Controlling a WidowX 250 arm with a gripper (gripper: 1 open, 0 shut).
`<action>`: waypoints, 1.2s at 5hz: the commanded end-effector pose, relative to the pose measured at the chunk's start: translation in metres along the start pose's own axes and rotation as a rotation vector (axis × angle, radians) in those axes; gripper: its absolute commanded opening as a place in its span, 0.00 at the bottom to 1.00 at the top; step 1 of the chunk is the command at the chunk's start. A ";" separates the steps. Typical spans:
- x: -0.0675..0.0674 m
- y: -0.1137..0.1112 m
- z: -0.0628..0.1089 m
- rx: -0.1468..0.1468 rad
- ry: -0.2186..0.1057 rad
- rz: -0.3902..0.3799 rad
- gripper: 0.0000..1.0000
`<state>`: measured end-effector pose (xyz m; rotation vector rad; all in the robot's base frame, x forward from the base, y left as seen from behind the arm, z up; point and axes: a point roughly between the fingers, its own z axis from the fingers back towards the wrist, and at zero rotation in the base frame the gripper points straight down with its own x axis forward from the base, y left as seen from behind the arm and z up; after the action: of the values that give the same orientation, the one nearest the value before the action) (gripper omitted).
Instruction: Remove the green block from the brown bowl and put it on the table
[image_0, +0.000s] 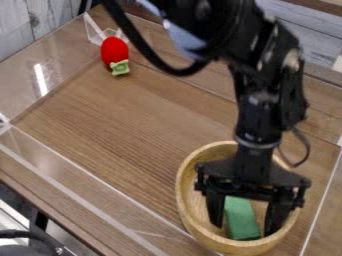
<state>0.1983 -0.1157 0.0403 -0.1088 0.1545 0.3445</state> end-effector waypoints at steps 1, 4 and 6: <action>0.005 -0.005 -0.015 -0.020 -0.015 -0.009 1.00; 0.000 -0.015 0.016 -0.004 -0.068 0.090 0.00; 0.009 -0.008 0.036 -0.001 -0.087 0.074 0.00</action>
<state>0.2053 -0.1123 0.0618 -0.0563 0.1170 0.4255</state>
